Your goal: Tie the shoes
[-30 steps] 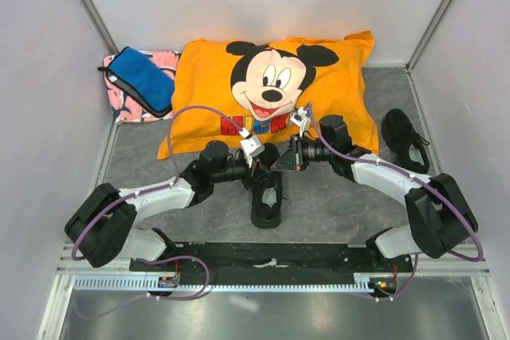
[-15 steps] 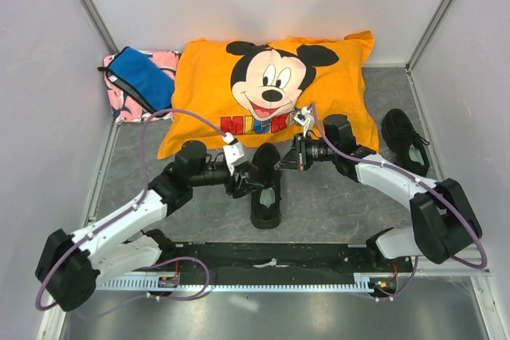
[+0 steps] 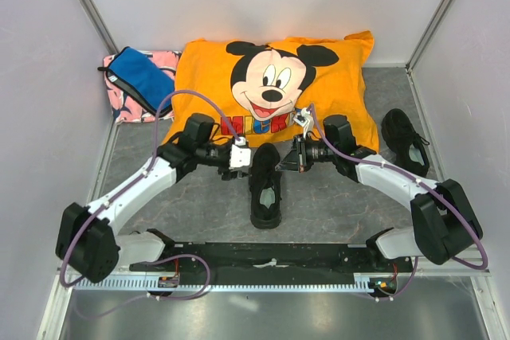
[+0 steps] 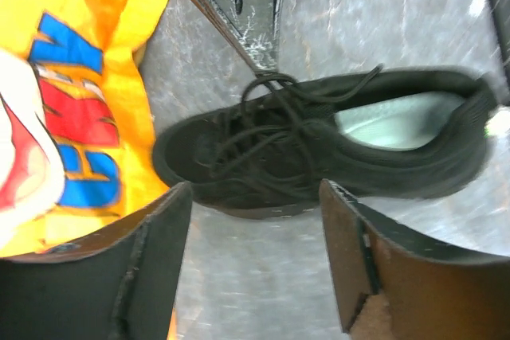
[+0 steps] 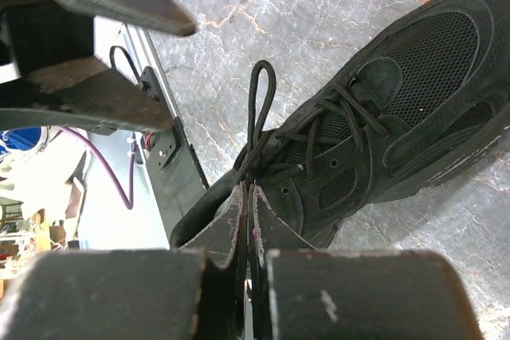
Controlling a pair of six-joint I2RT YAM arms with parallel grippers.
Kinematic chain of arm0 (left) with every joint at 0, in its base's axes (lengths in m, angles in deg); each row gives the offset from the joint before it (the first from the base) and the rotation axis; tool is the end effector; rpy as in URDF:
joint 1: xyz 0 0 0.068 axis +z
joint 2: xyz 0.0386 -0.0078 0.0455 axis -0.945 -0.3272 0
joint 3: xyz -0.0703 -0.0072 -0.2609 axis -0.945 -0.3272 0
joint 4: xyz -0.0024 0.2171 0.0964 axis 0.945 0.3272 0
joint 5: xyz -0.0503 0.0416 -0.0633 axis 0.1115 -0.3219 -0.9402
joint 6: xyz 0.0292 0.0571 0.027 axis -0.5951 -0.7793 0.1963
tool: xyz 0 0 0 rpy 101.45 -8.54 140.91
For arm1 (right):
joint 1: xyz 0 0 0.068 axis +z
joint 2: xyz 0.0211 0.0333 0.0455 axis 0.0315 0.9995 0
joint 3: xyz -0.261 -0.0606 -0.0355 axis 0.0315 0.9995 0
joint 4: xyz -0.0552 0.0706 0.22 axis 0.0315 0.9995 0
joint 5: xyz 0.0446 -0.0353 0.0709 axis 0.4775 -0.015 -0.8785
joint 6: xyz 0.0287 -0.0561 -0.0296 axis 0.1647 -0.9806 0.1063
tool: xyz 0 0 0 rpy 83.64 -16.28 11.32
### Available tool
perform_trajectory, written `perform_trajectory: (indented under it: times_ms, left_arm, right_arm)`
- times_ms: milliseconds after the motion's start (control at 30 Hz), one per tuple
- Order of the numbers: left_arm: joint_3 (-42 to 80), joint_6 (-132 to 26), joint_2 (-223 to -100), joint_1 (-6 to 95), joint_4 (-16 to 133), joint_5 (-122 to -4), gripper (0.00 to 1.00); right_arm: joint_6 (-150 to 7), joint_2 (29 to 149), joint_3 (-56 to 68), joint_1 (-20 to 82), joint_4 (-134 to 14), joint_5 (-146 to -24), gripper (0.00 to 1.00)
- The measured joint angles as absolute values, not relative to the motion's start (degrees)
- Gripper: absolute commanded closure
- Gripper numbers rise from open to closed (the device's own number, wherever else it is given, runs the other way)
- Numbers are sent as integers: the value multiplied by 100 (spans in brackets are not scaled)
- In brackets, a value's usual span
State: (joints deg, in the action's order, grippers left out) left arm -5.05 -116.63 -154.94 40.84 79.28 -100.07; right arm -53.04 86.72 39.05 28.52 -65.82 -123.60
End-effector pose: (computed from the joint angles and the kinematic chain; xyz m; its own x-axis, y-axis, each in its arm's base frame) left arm 0.1865 -0.1543 0.2644 0.3119 0.4590 -0.8319 0.9431 -0.0432 0.3297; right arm 0.2300 0.1618 0.2290 -0.7904 -0.0669 -0.6089 -0.5792 0.4051 0.7074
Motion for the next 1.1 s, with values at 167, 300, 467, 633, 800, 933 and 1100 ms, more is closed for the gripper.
perform_trajectory:
  times_ms: [167,300,467,633,800,933,1100]
  left_arm:
    - [103,-12904,-16195,4082,8330,-10045,25]
    - [365,-13590,-16609,3998,8466,-10029,30]
    - [496,-14135,-16969,3786,8634,-9988,33]
    - [529,-14474,-17236,3664,8763,-9874,40]
    - [588,-14672,-17391,3651,8820,-9769,71]
    - [632,-14740,-17415,3642,8864,-9673,89]
    - [568,-14720,-17247,3653,8896,-9559,98]
  right_arm:
    - [-5323,8659,3905,2852,-6567,-12362,100]
    - [-5323,8659,3905,2852,-6543,-12362,100]
    - [-5323,8659,3905,2852,-6543,-12362,100]
    - [-5326,8659,3905,2852,-6543,-12364,100]
    - [-5326,8651,3905,2852,-6540,-12364,100]
    - [-5337,8611,3905,2852,-6510,-12356,100]
    - [-5365,8417,3957,2820,-6394,-12301,100]
